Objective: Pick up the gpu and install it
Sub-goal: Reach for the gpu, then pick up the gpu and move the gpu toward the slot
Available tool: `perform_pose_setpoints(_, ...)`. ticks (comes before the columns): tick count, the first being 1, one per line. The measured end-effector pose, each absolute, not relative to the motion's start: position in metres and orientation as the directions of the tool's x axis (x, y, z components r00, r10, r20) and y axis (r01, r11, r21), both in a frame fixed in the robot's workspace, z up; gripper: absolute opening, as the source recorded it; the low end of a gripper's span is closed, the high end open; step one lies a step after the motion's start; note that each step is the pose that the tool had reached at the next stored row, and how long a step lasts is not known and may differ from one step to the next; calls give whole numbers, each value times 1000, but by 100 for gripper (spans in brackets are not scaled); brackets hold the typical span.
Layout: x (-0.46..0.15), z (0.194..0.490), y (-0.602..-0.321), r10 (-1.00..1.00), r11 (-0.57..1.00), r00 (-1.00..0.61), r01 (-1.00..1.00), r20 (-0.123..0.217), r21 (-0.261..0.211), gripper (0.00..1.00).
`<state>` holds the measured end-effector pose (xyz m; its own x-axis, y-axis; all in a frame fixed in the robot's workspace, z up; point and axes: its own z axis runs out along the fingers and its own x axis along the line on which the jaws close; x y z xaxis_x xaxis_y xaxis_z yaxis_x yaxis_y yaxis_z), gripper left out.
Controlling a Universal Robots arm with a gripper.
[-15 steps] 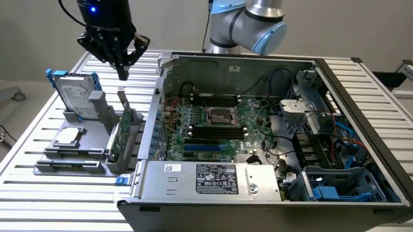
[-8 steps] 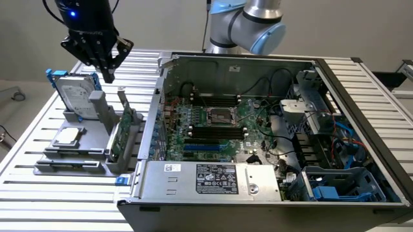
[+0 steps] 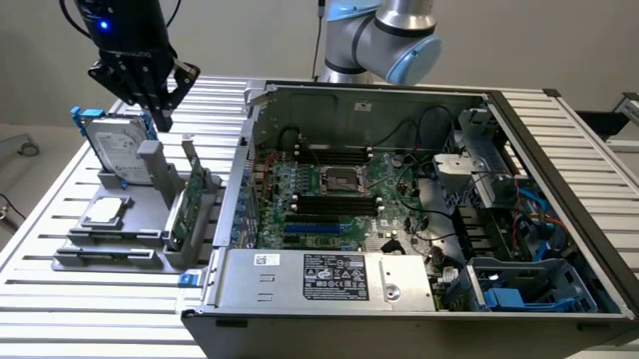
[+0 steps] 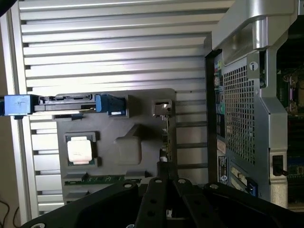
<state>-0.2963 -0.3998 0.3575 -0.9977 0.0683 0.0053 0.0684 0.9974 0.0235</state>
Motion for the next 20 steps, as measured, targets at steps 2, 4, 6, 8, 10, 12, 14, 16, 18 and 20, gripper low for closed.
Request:
perform_pose_setpoints(2, -296, 357, -400, 68, 997, -998, 69, 5, 23, 11)
perform_pose_setpoints(4, -296, 357, -400, 68, 997, -998, 68, 5, 24, 11)
perform_pose_setpoints(6, -296, 357, -400, 68, 997, -998, 68, 5, 24, 11)
perform_pose_setpoints(8, -296, 357, -400, 68, 997, -998, 68, 5, 24, 11)
perform_pose_setpoints(10, -296, 357, -400, 68, 997, -998, 68, 5, 24, 11)
perform_pose_setpoints(12, -296, 357, -400, 68, 997, -998, 68, 5, 24, 11)
perform_pose_setpoints(14, -296, 357, -400, 68, 997, -998, 68, 5, 24, 11)
perform_pose_setpoints(16, -296, 357, -400, 68, 997, -998, 68, 5, 24, 12)
perform_pose_setpoints(18, -296, 357, -400, 68, 997, -998, 68, 5, 24, 24)
perform_pose_setpoints(20, -296, 357, -400, 68, 997, -998, 68, 5, 24, 30)
